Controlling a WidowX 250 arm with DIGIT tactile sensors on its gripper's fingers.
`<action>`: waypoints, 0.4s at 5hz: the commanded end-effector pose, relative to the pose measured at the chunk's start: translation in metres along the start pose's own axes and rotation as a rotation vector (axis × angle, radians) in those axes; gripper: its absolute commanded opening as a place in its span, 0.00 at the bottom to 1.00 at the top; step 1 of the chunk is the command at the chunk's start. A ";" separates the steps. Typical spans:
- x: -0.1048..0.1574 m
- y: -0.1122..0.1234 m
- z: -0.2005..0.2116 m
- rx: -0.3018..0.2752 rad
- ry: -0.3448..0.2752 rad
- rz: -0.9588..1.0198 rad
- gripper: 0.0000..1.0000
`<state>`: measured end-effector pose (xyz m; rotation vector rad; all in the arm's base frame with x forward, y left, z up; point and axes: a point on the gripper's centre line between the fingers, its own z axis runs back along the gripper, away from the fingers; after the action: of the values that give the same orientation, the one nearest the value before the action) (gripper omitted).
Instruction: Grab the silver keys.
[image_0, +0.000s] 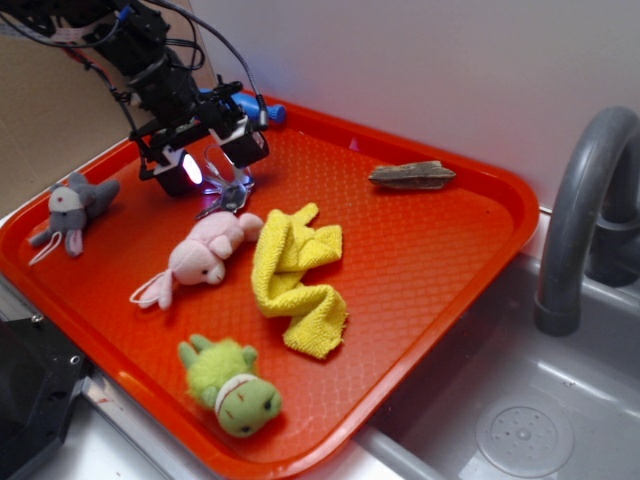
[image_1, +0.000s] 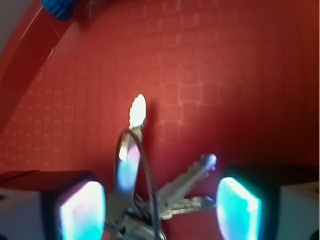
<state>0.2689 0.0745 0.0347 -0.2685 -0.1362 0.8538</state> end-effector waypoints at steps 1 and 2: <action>-0.009 0.004 0.023 0.004 0.026 -0.076 0.00; -0.007 -0.004 0.067 0.030 0.009 -0.215 0.00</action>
<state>0.2540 0.0727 0.0875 -0.2278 -0.0782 0.6537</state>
